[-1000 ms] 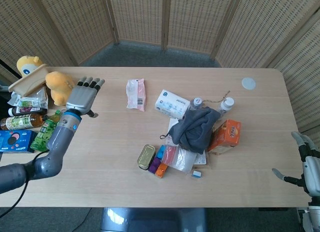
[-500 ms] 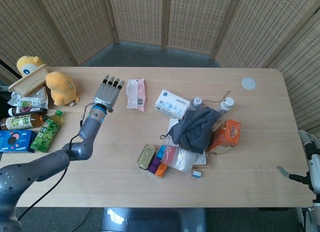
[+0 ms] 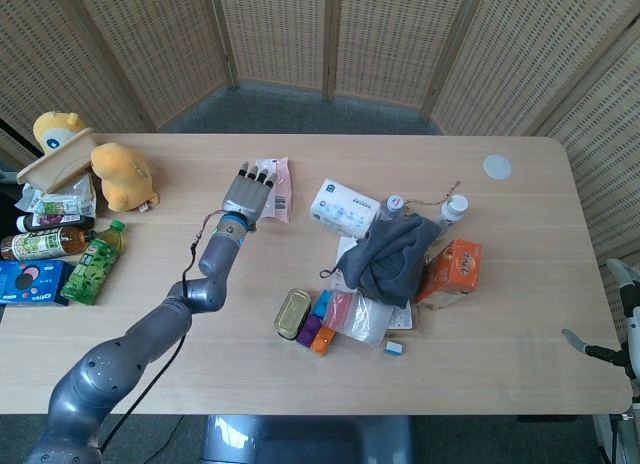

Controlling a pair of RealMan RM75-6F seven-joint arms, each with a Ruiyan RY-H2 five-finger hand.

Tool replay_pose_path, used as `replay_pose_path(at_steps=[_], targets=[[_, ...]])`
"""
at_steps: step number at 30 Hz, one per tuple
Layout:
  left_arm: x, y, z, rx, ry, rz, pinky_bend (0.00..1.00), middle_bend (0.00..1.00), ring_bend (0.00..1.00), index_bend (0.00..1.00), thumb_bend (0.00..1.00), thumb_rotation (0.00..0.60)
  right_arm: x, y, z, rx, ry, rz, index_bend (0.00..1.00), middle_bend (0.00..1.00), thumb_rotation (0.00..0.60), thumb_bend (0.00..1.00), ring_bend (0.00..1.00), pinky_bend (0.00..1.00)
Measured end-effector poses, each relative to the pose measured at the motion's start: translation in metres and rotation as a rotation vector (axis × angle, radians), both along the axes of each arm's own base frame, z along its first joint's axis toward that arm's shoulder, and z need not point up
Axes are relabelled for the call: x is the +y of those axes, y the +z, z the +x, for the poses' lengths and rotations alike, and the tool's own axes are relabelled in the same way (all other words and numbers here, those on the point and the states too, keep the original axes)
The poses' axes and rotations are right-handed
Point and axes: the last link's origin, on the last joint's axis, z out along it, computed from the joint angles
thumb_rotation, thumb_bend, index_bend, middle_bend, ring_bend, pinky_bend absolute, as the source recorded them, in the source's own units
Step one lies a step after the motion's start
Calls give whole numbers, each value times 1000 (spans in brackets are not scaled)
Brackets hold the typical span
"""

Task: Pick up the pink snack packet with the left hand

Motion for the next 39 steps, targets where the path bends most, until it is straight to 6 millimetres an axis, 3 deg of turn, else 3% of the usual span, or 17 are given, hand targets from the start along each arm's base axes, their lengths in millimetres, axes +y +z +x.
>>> replay_pose_path(at_steps=[9, 22, 28, 34, 39], targets=[[-8, -28, 1, -24, 48, -70, 0, 0, 0, 0, 18, 600, 0, 1, -1, 1, -7, -7, 0, 0, 600, 0, 0, 0], [-22, -42, -5, -168, 144, -218, 0, 0, 0, 23, 19, 600, 2, 4, 4, -4, 8, -19, 0, 0, 597, 0, 0, 0], [-38, -34, -1, -254, 163, -351, 0, 0, 0, 22, 19, 600, 4, 6, 7, -14, 21, -24, 0, 0, 599, 0, 0, 0], [-72, -12, 8, -290, 158, -459, 0, 0, 0, 21, 19, 600, 5, 8, 9, -21, 29, -28, 0, 0, 599, 0, 0, 0], [-96, 13, -7, -229, 217, -495, 0, 0, 0, 27, 18, 600, 6, 11, 10, -30, 33, -38, 0, 0, 600, 0, 0, 0]])
